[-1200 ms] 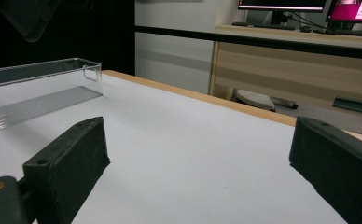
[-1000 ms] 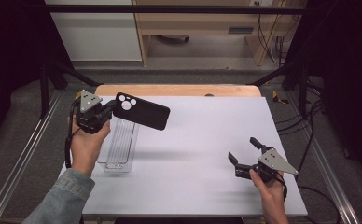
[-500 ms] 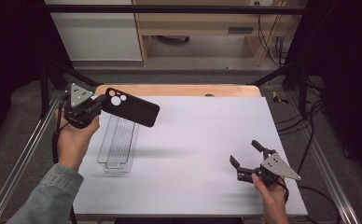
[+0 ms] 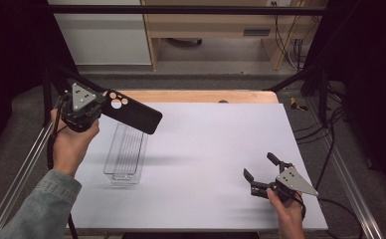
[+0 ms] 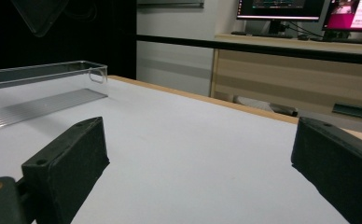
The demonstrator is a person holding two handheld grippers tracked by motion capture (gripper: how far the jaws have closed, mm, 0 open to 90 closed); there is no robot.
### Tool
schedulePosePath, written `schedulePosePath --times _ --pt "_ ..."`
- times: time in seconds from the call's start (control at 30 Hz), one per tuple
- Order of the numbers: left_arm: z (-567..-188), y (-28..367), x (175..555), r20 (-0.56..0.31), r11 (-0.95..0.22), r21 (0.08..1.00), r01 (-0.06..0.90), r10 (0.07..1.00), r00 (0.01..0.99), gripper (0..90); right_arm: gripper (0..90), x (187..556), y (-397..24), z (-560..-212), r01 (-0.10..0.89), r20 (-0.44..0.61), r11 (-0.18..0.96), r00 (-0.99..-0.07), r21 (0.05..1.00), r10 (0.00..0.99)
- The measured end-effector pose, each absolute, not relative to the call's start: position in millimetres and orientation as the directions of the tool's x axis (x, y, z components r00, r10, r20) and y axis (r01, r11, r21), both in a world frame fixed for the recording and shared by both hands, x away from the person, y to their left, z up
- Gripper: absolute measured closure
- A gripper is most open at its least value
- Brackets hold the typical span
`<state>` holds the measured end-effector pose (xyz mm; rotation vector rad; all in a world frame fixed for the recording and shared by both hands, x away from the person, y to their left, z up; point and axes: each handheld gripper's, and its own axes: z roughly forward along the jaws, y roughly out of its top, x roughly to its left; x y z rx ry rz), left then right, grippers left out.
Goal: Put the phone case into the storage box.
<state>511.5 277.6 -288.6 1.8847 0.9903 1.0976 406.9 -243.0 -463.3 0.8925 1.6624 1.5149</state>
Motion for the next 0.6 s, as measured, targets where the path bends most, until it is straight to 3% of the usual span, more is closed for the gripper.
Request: schedulePosePath --times 0.6 --pt "-284.7 288.1 513.8 0.418 -0.495 0.832 0.25 0.856 0.304 89.0 4.4 404.0 -237.4 -465.0 0.046 -0.059 0.093 -0.481 0.995 0.874"
